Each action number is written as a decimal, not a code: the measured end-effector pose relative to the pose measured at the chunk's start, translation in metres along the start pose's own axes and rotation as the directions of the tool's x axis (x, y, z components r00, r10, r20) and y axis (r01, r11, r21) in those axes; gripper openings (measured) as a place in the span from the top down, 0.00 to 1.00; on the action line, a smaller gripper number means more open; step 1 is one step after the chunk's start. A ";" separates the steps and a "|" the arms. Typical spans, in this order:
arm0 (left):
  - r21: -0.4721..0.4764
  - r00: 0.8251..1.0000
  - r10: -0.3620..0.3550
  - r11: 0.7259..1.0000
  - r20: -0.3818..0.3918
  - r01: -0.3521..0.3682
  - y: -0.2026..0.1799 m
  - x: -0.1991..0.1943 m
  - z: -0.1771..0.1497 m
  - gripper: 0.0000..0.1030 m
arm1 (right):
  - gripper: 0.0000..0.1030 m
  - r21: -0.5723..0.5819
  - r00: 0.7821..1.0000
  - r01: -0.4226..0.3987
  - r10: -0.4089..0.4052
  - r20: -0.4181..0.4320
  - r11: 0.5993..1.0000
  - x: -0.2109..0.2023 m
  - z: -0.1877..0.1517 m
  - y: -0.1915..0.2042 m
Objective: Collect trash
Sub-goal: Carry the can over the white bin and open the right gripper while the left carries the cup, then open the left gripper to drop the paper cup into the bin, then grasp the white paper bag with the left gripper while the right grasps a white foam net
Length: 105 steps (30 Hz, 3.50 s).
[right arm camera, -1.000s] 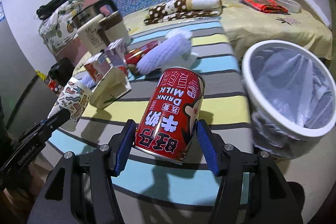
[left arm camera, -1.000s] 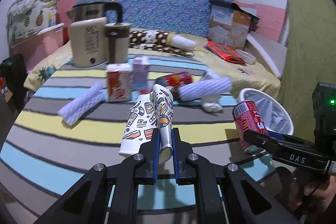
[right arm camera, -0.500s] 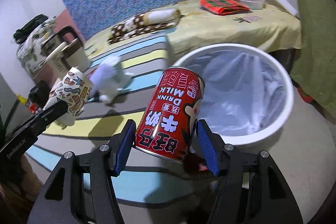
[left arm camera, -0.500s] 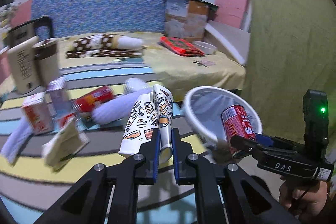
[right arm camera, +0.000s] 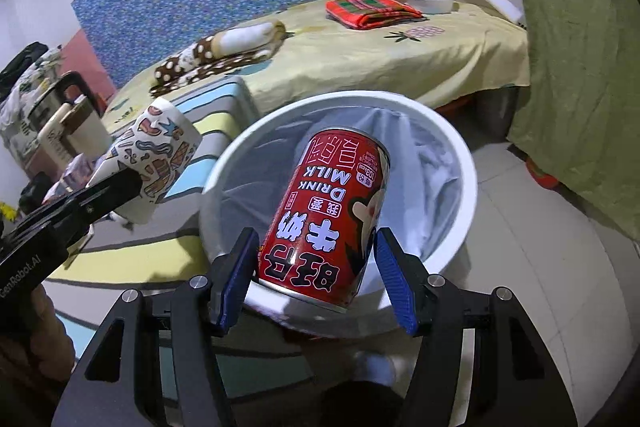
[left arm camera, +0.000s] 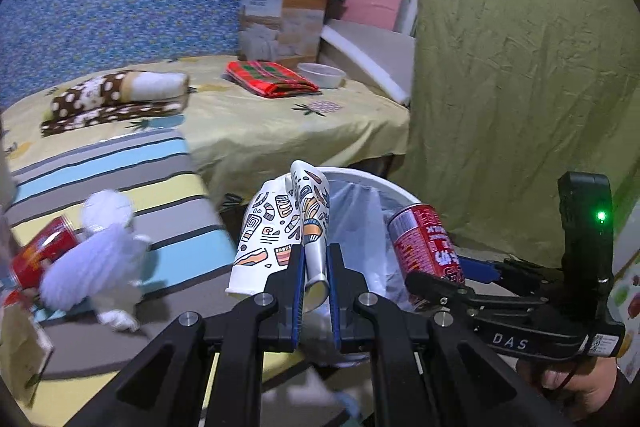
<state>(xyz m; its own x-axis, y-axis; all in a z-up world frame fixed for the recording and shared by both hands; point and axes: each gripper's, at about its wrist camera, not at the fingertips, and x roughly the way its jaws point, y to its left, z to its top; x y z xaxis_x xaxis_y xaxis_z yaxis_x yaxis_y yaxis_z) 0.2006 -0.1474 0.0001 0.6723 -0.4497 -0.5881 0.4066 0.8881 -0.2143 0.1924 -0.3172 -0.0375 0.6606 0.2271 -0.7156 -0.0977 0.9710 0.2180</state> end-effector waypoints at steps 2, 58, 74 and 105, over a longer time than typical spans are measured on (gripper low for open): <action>0.000 1.000 -0.020 1.000 -0.011 0.020 -0.002 0.011 0.004 0.89 | 0.41 0.000 1.000 0.012 -0.012 -0.007 1.000 0.002 0.001 -0.005; -0.203 0.950 0.312 0.932 0.026 -0.301 0.091 -0.122 -0.076 0.76 | 0.40 -0.210 0.963 -0.266 0.268 -0.020 0.941 -0.018 -0.029 0.100; -0.237 0.883 0.469 0.859 0.008 -0.454 0.163 -0.134 -0.078 0.57 | 0.40 -0.222 0.954 -0.297 0.296 -0.041 0.929 0.001 -0.014 0.125; -0.226 0.870 0.492 0.844 -0.038 -0.487 0.193 -0.125 -0.086 0.86 | 0.87 -0.222 0.950 -0.310 0.312 -0.027 0.925 0.039 0.020 0.147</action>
<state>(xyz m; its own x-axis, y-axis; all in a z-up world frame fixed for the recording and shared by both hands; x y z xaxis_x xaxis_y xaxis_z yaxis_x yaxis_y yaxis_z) 0.1420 0.0883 -0.0350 0.7616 0.0491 -0.6462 -0.1242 0.9897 -0.0711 0.2185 -0.1670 -0.0196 0.5770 0.5205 -0.6294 -0.4602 0.8439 0.2759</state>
